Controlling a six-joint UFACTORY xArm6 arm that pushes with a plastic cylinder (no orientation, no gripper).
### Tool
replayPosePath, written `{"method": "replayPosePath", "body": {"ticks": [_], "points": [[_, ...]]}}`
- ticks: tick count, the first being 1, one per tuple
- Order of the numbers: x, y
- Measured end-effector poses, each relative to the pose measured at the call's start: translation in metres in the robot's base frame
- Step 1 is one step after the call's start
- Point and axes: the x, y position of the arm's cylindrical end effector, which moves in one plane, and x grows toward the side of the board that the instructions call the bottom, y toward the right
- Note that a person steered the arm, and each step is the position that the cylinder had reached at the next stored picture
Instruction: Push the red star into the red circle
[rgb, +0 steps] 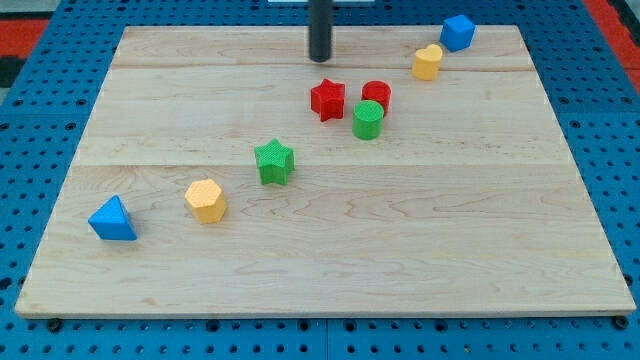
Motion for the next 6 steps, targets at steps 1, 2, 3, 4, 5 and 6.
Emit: {"method": "replayPosePath", "body": {"ticks": [1, 2, 3, 4, 5, 6], "points": [[0.014, -0.030], [0.041, -0.047], [0.051, -0.046], [0.058, -0.034], [0.079, -0.015], [0.103, -0.003]]}}
